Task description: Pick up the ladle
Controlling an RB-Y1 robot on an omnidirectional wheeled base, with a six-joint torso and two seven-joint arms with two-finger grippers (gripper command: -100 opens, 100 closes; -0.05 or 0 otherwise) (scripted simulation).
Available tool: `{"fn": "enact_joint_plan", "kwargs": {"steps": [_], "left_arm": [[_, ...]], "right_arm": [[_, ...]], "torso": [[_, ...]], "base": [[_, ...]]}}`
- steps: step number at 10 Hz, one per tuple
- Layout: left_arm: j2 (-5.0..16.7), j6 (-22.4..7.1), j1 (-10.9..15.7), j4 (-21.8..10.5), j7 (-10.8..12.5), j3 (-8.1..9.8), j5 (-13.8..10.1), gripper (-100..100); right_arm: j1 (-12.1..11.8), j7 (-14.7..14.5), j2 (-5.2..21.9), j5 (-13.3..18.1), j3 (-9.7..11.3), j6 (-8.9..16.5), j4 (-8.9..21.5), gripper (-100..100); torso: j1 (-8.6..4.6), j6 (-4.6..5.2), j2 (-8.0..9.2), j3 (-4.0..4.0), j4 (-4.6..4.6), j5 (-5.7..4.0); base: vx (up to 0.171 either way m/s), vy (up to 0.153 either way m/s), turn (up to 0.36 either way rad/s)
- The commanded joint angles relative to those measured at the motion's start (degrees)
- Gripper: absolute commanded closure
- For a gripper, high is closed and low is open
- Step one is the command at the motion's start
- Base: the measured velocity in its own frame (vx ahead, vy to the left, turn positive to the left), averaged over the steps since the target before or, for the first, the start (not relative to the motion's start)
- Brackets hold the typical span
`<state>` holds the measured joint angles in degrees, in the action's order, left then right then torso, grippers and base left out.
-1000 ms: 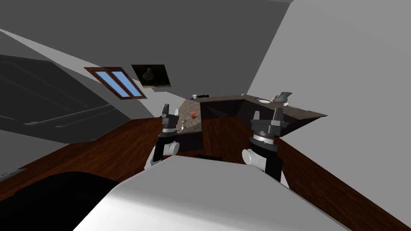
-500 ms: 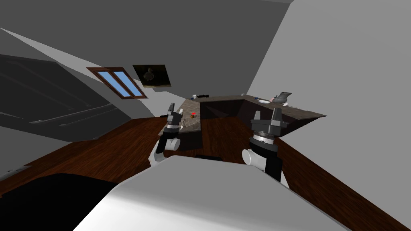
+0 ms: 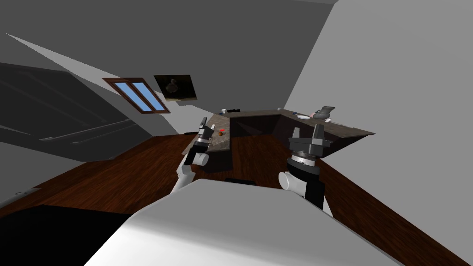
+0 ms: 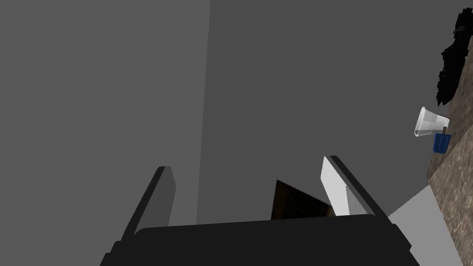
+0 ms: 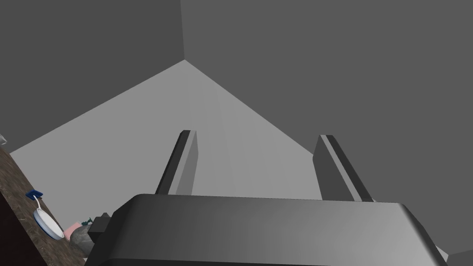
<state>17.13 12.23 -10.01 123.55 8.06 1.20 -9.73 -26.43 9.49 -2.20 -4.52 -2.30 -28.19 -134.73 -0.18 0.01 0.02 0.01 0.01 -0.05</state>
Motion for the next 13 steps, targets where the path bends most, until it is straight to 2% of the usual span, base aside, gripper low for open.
{"fn": "enact_joint_plan", "kwargs": {"steps": [1, 2, 3, 4, 5, 6, 7, 8, 9, 10, 11, 12, 13], "left_arm": [[2.61, -2.86, 2.86, -2.86, 1.91, -0.1, -2.16, -100], [4.39, -4.61, 5.1, -4.95, 3.29, -0.13, -3.66, -100], [4.39, -5.1, 5.74, -5.91, 3.29, -0.13, -3.66, -100], [6.2, -7.35, 7.75, -7.63, 4.78, -0.15, -5.2, -100], [6.2, -7.35, 8.14, -8.57, 4.78, -0.15, -5.2, -100], [8.02, -9.73, 10.22, -10.47, 6.38, -0.16, -6.77, -100], [8.02, -9.73, 10.54, -11.4, 6.38, -0.16, -6.77, -100], [9.86, -11.58, 12.93, -14.07, 8.09, -0.15, -8.36, -100], [9.86, -12.24, 12.93, -14.38, 8.09, -0.15, -8.36, -100], [11.7, -14.47, 15.13, -16.28, 9.91, -0.14, -9.97, -100], [11.7, -14.86, 15.3, -17.51, 9.91, -0.14, -9.97, -100], [13.53, -17.01, 17.62, -20.06, 11.83, -0.11, -11.59, -100], [13.53, -17.6, 17.62, -20.79, 11.83, -0.11, -11.59, -100]], "right_arm": [[0.0, 0.0, 0.0, 0.0, 0.0, 0.0, 0.0, 0], [0.0, 0.0, 0.0, 0.0, 0.0, 0.0, 0.0, 0], [0.0, 0.0, 0.0, 0.0, 0.0, 0.0, 0.0, 0], [0.0, 0.0, 0.0, 0.0, 0.0, 0.0, 0.0, 0], [0.0, 0.0, 0.0, 0.0, 0.0, 0.0, 0.0, 0], [0.0, 0.0, 0.0, 0.0, 0.0, 0.0, 0.0, 0], [0.0, 0.0, 0.0, 0.0, 0.0, 0.0, 0.0, 0], [0.0, 0.0, 0.0, 0.0, 0.0, 0.0, 0.0, 0], [0.0, 0.0, 0.0, 0.0, 0.0, 0.0, 0.0, 0], [0.0, 0.0, 0.0, 0.0, 0.0, 0.0, 0.0, 0], [0.0, 0.0, 0.0, 0.0, 0.0, 0.0, 0.0, 0], [0.0, 0.0, 0.0, 0.0, 0.0, 0.0, 0.0, 0], [0.0, 0.0, 0.0, 0.0, 0.0, 0.0, 0.0, 0]], "torso": [[0.0, 0.0, 0.0, 0.0, 0.0, 0.0], [-0.01, 0.0, 0.0, 0.0, 0.0, 0.0], [-0.08, -0.01, -0.01, -0.01, 0.0, -0.01], [-0.02, -0.01, -0.04, -0.03, -0.01, -0.01], [0.01, -0.01, -0.07, -0.04, -0.02, 0.0], [0.07, -0.01, -0.07, -0.04, -0.02, 0.02], [0.09, -0.01, -0.07, -0.04, -0.02, 0.02], [0.09, -0.02, -0.06, -0.04, -0.02, 0.02], [0.04, -0.01, -0.08, -0.05, -0.02, 0.01], [0.04, -0.01, -0.08, -0.05, -0.02, 0.01], [0.01, 0.0, -0.1, -0.06, -0.02, 0.0], [0.04, -0.02, -0.1, -0.06, -0.03, 0.01], [0.03, -0.02, -0.1, -0.06, -0.03, 0.01]], "base": [[-0.021, -0.056, 0.019], [-0.01, -0.076, 0.016], [0.001, -0.054, 0.012], [0.005, -0.043, 0.013], [0.003, -0.029, 0.005], [0.0, -0.029, 0.008], [0.001, -0.028, 0.004], [0.009, -0.043, 0.01], [0.009, -0.041, 0.005], [0.011, -0.048, 0.004], [0.01, -0.041, 0.001], [0.014, -0.045, 0.003], [0.014, -0.036, 0.006]]}}
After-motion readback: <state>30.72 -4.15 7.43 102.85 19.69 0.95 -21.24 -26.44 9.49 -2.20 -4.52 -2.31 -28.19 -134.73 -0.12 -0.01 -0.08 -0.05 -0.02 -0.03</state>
